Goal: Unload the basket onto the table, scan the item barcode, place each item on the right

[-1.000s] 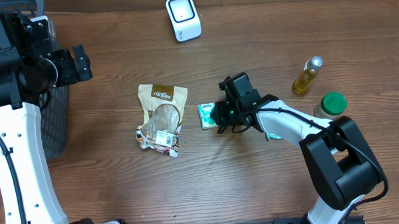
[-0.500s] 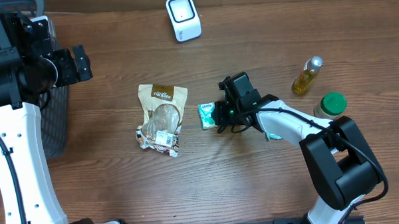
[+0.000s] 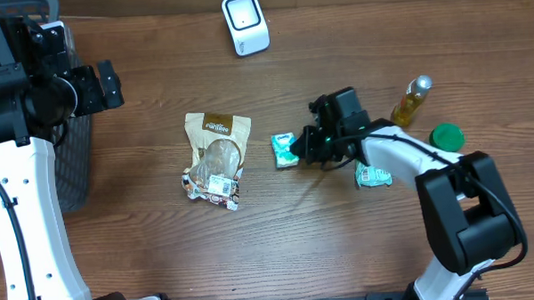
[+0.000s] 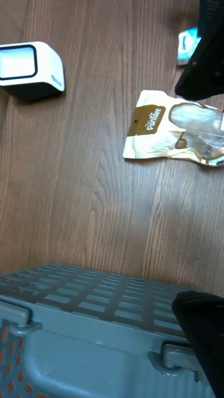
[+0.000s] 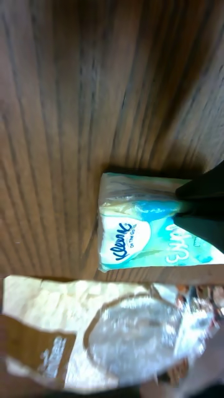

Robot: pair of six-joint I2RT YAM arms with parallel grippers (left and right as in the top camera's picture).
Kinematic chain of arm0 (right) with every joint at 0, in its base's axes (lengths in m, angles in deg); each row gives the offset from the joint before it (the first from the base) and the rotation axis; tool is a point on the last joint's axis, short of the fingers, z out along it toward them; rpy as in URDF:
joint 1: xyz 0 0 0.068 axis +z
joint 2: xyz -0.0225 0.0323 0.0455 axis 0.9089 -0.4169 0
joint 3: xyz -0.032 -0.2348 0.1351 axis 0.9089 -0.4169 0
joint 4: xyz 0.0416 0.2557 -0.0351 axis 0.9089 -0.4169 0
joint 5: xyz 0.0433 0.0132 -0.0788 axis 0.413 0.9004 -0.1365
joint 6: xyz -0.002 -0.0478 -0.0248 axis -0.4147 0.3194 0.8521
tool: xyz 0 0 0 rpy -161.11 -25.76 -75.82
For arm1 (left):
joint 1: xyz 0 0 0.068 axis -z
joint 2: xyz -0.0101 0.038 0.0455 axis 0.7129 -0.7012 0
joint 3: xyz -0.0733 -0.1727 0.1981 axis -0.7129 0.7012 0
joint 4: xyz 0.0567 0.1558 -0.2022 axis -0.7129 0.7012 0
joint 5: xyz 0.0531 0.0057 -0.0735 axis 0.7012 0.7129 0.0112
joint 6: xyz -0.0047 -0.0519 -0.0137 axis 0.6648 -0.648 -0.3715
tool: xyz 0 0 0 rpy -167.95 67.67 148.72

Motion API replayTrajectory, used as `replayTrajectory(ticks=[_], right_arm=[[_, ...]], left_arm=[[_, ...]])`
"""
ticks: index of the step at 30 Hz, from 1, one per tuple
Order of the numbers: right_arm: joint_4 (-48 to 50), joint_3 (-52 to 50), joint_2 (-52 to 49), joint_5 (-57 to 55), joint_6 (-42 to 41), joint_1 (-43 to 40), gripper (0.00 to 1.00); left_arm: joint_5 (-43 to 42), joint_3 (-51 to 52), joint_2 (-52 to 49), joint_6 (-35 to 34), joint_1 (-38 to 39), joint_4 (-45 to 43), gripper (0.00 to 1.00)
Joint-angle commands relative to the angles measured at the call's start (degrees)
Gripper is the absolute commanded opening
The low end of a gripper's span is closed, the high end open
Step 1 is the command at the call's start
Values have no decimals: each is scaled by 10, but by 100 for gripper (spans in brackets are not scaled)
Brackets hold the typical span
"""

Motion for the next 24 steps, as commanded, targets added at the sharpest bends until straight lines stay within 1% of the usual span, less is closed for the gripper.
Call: replayTrajectory(ticks=[1, 5, 16, 19, 24], right_arm=[[2, 6, -2, 172, 54, -38, 4], [0, 6, -2, 319, 104, -64, 4], [2, 6, -1, 561, 104, -73, 4], [2, 6, 6, 600, 111, -73, 4], [-23, 6, 82, 608, 121, -73, 4]], left_arm=[[1, -6, -1, -3, 2, -2, 100], [1, -6, -1, -3, 2, -2, 99], [1, -6, -1, -3, 2, -2, 100], [1, -6, -1, -3, 2, -2, 100], [1, -6, -1, -3, 2, -2, 99]])
